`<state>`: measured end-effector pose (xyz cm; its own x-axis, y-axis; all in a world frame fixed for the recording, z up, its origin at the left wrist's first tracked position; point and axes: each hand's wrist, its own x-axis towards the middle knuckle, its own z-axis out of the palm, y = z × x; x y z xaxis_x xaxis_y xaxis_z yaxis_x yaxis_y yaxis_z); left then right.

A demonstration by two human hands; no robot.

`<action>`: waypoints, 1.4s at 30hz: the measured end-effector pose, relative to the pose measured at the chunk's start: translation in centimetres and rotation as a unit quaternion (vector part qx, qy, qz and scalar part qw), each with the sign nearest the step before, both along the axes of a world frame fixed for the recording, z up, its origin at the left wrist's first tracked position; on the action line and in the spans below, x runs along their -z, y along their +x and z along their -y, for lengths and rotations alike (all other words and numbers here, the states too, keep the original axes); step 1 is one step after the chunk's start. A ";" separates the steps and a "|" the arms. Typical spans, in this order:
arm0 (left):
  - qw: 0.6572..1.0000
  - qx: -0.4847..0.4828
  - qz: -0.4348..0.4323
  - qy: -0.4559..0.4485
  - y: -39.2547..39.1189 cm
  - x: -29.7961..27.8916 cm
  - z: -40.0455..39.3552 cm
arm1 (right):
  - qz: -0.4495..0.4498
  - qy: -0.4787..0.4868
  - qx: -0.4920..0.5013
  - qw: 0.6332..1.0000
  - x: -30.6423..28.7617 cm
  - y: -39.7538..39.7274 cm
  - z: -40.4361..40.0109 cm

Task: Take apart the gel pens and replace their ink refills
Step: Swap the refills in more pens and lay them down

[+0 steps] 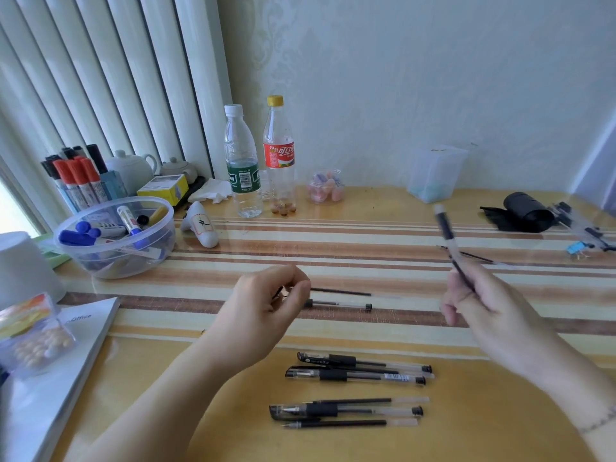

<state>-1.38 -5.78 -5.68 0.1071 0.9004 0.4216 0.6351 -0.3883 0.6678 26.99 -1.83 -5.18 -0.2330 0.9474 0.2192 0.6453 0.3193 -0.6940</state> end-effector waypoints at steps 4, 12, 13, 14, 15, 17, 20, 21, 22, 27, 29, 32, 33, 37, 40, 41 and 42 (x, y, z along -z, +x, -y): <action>0.999 0.030 -0.019 0.009 1.1 0.5 0.3 | -0.008 -0.015 -0.067 0.998 0.2 -1.6 0.9; 0.997 -0.001 -0.081 0.010 -0.2 0.3 -0.1 | 0.069 0.014 -0.032 0.997 0.5 -1.7 0.9; 0.996 -0.021 -0.087 0.009 -0.6 0.2 -0.2 | 0.106 0.006 -0.034 0.994 0.6 -1.6 0.8; 0.996 -0.036 -0.087 0.005 -0.9 0.2 -0.3 | 0.143 -0.003 -0.036 0.989 0.8 -1.5 0.8; 0.996 -0.045 -0.083 0.001 -1.0 0.1 -0.4 | 0.172 -0.008 -0.038 0.984 1.0 -1.5 0.7; 0.997 -0.039 -0.073 -0.008 -0.8 0.2 -0.4 | 0.197 -0.011 -0.040 0.980 1.1 -1.5 0.8; 0.998 -0.007 -0.063 -0.010 0.2 0.0 0.2 | 0.195 -0.008 -0.038 0.980 0.7 -1.4 0.8; 0.998 0.005 -0.055 -0.007 0.6 -0.1 0.4 | 0.185 -0.007 -0.034 0.982 0.4 -1.4 0.8; 0.999 0.018 -0.040 -0.006 1.0 -0.2 0.6 | 0.173 -0.005 -0.028 0.984 0.2 -1.4 0.9; 0.995 0.050 0.087 -0.027 3.7 0.0 2.1 | 0.161 0.016 -0.031 0.986 -0.1 -2.8 2.1; 0.989 0.048 0.129 -0.053 4.2 0.2 2.2 | 0.148 0.006 -0.040 0.988 0.1 -3.6 2.7; 0.984 0.062 0.144 -0.086 4.0 0.0 2.1 | 0.142 -0.006 -0.050 0.989 0.0 -3.9 3.2; 0.984 0.063 0.137 -0.090 3.9 -0.1 2.1 | 0.143 -0.004 -0.052 0.988 -0.1 -3.9 3.2; 0.988 0.040 0.120 -0.086 3.3 0.2 1.9 | 0.129 0.017 -0.095 0.987 0.0 -3.5 3.2; 0.988 0.048 0.125 -0.081 2.2 -0.1 1.3 | 0.109 0.028 -0.119 0.986 0.1 -2.8 2.7; 0.987 0.048 0.130 -0.083 1.6 -0.4 1.0 | 0.103 0.038 -0.119 0.987 0.1 -2.4 2.4; 0.986 0.040 0.137 -0.088 0.9 -0.6 0.8 | 0.093 0.047 -0.113 0.988 0.1 -1.8 2.0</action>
<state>-0.45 -6.53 -5.10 0.0854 0.9556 0.2819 0.3931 -0.2923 0.8718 25.16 -3.82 -5.28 -0.4800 0.8446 0.2371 0.6638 0.5264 -0.5313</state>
